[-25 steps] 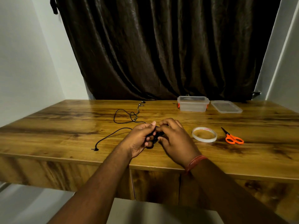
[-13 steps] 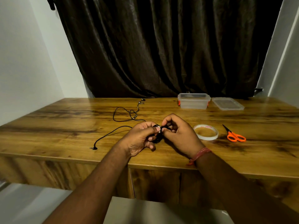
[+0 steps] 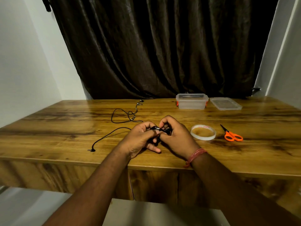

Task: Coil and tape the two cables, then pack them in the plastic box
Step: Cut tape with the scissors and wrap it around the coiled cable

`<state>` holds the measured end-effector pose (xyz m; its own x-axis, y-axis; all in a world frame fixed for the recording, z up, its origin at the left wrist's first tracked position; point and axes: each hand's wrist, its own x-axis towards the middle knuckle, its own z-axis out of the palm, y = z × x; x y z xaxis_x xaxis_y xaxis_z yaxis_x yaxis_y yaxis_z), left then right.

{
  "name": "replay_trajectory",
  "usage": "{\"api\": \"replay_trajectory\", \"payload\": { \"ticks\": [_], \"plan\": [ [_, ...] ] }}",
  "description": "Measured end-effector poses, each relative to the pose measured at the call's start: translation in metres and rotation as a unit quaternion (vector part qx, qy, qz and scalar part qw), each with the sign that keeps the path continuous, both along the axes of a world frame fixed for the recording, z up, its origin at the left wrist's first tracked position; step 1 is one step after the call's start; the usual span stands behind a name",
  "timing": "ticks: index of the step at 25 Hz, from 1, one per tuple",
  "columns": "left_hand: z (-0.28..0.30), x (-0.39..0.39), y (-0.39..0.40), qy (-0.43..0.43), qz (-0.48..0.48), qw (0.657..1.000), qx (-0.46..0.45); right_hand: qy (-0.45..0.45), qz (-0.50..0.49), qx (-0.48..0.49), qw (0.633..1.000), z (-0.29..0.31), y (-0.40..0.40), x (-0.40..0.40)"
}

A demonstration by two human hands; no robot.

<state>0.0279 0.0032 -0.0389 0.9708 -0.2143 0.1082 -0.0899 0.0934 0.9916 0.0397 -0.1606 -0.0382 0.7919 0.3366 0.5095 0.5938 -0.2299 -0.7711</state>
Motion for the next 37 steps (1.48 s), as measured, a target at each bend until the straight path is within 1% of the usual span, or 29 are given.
{"api": "replay_trajectory", "payload": {
  "ticks": [7,9,12,14,16,21,26,28,30,33,35,37],
  "plan": [
    [-0.004,-0.001,-0.005,-0.057,0.047,0.997,0.027,0.007,-0.026,-0.017,0.999,0.002,0.000,-0.004],
    [-0.005,-0.004,-0.007,-0.080,0.063,0.993,0.058,0.009,-0.029,-0.021,0.999,0.003,0.000,-0.006],
    [-0.003,-0.010,-0.012,-0.140,0.125,0.971,0.148,0.008,-0.029,-0.025,0.999,0.006,0.001,-0.011],
    [-0.001,-0.012,-0.015,-0.184,0.157,0.953,0.185,0.005,-0.028,-0.030,0.999,0.008,0.001,-0.014],
    [-0.001,-0.013,-0.015,-0.206,0.170,0.943,0.200,0.004,-0.029,-0.035,0.999,0.009,0.001,-0.016],
    [0.000,-0.016,-0.016,-0.224,0.193,0.929,0.223,0.003,-0.036,-0.043,0.998,0.009,0.003,-0.017],
    [-0.003,-0.014,-0.018,-0.258,0.212,0.906,0.261,0.001,-0.039,-0.044,0.998,0.008,0.003,-0.017],
    [-0.003,-0.012,-0.017,-0.249,0.199,0.916,0.244,0.008,-0.039,-0.042,0.998,0.006,0.002,-0.014],
    [-0.004,-0.009,-0.017,-0.208,0.182,0.940,0.203,0.011,-0.052,-0.039,0.998,0.003,0.001,-0.009],
    [-0.006,-0.005,-0.016,-0.127,0.147,0.976,0.099,0.016,-0.070,-0.035,0.997,-0.002,0.001,-0.001],
    [-0.007,-0.004,-0.014,-0.103,0.120,0.986,0.050,0.016,-0.070,-0.030,0.997,-0.004,0.001,0.002],
    [-0.005,-0.005,-0.014,-0.112,0.099,0.988,0.029,0.019,-0.069,-0.027,0.997,-0.006,0.001,0.004]
  ]
}}
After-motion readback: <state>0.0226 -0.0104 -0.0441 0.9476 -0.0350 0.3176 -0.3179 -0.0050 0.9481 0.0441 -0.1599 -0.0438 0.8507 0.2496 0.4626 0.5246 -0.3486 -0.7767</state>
